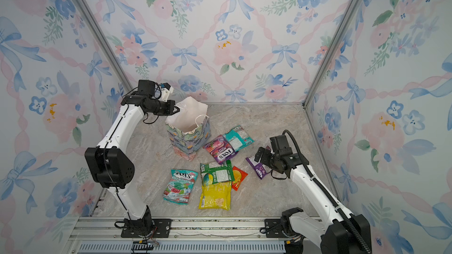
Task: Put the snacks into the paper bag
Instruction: 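Withdraw the right gripper from the bag while the left gripper holds the rim, then lower the right gripper onto the purple packet and grasp it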
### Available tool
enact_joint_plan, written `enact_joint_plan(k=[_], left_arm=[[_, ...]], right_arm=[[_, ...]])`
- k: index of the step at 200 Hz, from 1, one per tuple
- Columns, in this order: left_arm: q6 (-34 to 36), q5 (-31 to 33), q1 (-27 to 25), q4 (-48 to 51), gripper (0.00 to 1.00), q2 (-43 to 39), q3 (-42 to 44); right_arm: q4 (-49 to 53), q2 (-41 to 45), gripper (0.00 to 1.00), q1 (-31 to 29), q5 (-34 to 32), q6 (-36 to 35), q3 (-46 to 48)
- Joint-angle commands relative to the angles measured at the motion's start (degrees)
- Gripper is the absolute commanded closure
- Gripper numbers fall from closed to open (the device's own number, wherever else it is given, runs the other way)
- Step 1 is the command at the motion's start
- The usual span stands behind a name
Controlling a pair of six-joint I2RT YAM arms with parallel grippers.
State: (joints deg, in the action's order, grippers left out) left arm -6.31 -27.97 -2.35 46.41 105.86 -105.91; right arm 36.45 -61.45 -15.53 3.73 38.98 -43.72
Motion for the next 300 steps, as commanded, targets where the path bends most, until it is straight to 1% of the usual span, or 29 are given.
enact_joint_plan(k=[1, 29, 62, 109, 151, 181, 243, 253, 286, 300], left_arm=[[-0.9, -0.8, 0.5, 0.3, 1.00, 0.9, -0.2], [-0.9, -0.9, 0.6, 0.3, 1.00, 0.7, -0.1], [-1.0, -0.9, 0.6, 0.3, 1.00, 0.4, -0.1], [-1.0, -0.8, 0.6, 0.3, 1.00, 0.6, -0.1], [-0.9, -0.7, 0.6, 0.3, 1.00, 0.6, -0.1], [-1.2, -1.3, 0.6, 0.3, 1.00, 1.1, -0.1], [-1.3, -2.0, 0.6, 0.3, 1.00, 1.3, -0.2], [-1.3, -2.0, 0.6, 0.3, 1.00, 1.3, -0.2], [-1.3, -2.0, 0.6, 0.3, 1.00, 1.1, -0.2], [-1.3, -2.0, 0.6, 0.3, 1.00, 0.9, -0.2]], right_arm=[[1.8, 2.3, 0.02, 1.2, 2.8, 4.3, 4.2], [-1.1, 4.1, 0.04, 2.5, 4.0, 6.4, 9.0], [-6.7, 3.0, 0.08, 5.0, 5.7, 7.1, 11.9], [-14.8, -1.6, 0.13, 7.7, 6.6, 7.5, 13.4], [-20.4, -6.2, 0.14, 7.7, 7.2, 9.0, 14.7], [-22.9, -8.3, 0.18, 7.8, 7.0, 9.1, 14.7], [-26.5, -13.4, 0.41, 8.0, 6.9, 8.3, 15.9], [-26.8, -14.2, 0.48, 8.0, 7.1, 7.9, 15.9], [-27.2, -14.3, 0.68, 8.0, 7.3, 7.3, 15.5], [-26.8, -13.8, 0.74, 8.0, 7.1, 6.9, 15.0]])
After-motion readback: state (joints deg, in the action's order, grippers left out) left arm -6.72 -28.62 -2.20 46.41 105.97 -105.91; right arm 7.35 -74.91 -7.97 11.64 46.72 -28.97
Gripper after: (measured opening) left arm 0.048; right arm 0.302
